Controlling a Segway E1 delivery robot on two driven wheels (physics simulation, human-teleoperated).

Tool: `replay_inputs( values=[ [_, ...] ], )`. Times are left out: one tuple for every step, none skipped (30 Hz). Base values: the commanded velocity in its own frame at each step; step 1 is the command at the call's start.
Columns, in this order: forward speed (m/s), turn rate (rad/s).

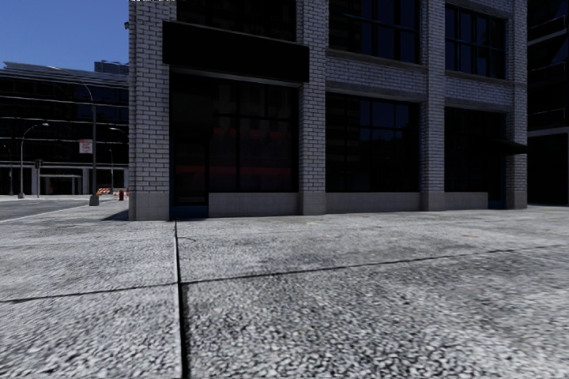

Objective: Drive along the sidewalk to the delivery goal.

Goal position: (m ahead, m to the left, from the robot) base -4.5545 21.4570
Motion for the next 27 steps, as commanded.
replay_inputs(
  values=[
    [0.68, 0.45],
    [0.78, 0.45],
    [0.78, 0.45],
    [0.80, 0.45],
    [0.82, 0.45],
    [0.82, 0.45],
    [0.82, 0.45],
    [0.82, 0.45],
    [0.82, 0.45],
    [0.82, 0.45],
    [0.82, 0.45],
    [0.82, 0.45],
    [0.82, 0.45],
    [0.82, 0.45],
    [0.82, 0.45],
    [0.82, 0.45],
    [0.82, 0.45],
    [0.86, 0.45],
    [0.92, 0.45],
    [0.94, 0.45],
    [0.96, 0.45],
    [0.96, 0.45],
    [1.00, 0.45],
    [1.03, 0.45],
    [1.04, 0.45],
    [1.04, 0.48],
    [1.04, 0.48]
  ],
)
